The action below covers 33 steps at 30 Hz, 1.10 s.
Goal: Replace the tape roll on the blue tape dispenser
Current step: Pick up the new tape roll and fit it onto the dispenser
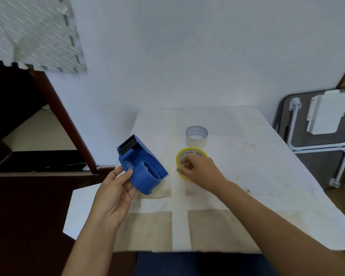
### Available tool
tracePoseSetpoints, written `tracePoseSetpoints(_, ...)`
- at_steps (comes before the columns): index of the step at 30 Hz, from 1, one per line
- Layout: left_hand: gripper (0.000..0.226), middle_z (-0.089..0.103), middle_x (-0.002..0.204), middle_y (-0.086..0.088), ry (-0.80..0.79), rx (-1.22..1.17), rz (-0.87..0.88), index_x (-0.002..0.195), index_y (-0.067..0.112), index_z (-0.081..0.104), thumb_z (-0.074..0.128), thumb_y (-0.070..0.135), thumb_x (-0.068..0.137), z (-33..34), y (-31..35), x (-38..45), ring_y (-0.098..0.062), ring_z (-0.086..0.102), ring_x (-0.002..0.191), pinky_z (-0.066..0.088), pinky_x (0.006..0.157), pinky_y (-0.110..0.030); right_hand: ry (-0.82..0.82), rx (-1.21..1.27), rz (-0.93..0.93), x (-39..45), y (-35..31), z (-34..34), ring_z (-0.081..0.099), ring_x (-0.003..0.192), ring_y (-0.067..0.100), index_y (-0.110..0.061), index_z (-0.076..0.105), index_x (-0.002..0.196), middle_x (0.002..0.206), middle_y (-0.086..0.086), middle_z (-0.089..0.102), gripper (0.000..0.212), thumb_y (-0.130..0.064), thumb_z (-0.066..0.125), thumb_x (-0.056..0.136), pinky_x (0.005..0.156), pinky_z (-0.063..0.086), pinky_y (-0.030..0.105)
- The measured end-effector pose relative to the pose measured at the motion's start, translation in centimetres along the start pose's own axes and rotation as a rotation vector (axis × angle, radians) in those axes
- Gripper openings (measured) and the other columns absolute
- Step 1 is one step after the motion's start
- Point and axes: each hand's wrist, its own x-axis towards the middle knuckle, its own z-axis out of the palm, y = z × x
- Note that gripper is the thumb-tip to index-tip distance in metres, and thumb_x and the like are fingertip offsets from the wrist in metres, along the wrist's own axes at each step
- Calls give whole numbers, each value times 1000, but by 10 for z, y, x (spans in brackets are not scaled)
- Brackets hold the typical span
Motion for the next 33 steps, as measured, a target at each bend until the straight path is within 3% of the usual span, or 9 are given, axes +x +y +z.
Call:
tracePoseSetpoints(6,33,78,103,-10,-50,31,-23,128,3,56,52,1,96,3,0,-3,-18,76,90,61,62,-27,-35,-147,-28,3,8,-1,53,80,23,-10,61,85,80,2,61,21,-29,56,93,72,34,28)
tracePoseSetpoints(9,33,77,105,-11,-88,51,-35,128,3,56,52,1,96,9,-2,-3,-19,76,92,61,62,-27,93,326,73,-6,17,-20,57,81,18,-9,71,99,85,3,66,20,-22,57,95,72,40,28)
tracePoseSetpoints(12,32,77,105,-12,-124,95,-49,128,3,56,52,2,96,21,-8,-4,-20,76,91,62,63,-29,146,936,132,-33,29,-35,59,91,16,-7,71,108,97,5,71,23,-22,59,94,87,43,33)
tracePoseSetpoints(18,30,79,93,-9,-195,157,-91,125,3,56,51,2,96,54,-30,-12,-18,77,81,60,56,-28,123,1377,95,-90,50,-53,60,109,28,6,57,126,118,17,65,42,-13,58,88,101,44,42)
tracePoseSetpoints(21,32,79,95,-9,-225,178,-109,128,2,55,52,2,96,68,-43,-16,-18,77,84,61,60,-27,119,1435,133,-110,58,-60,61,108,32,6,53,129,116,20,65,52,-2,56,78,99,45,42)
tracePoseSetpoints(24,34,79,97,-10,-264,200,-124,129,1,54,51,1,96,81,-55,-24,-19,76,85,61,62,-27,131,1397,149,-126,61,-66,70,93,24,2,54,130,98,14,74,59,2,51,71,88,55,35)
tracePoseSetpoints(27,35,78,101,-11,-278,231,-127,130,3,53,52,0,95,91,-65,-31,-19,76,86,62,64,-28,185,1409,207,-133,62,-70,70,94,16,-10,60,124,101,5,74,44,-25,65,84,87,55,32)
tracePoseSetpoints(30,36,77,106,-12,-290,261,-129,130,4,53,53,0,95,97,-72,-36,-20,76,88,62,67,-29,269,1369,380,-135,66,-68,62,117,18,-21,57,132,127,1,65,64,-62,51,83,104,47,39)
tracePoseSetpoints(33,36,77,105,-12,-293,272,-127,130,4,54,53,0,94,100,-75,-39,-21,76,87,63,69,-30,285,1206,305,-138,68,-63,58,108,16,-20,66,107,111,1,65,36,-50,52,93,103,43,39)
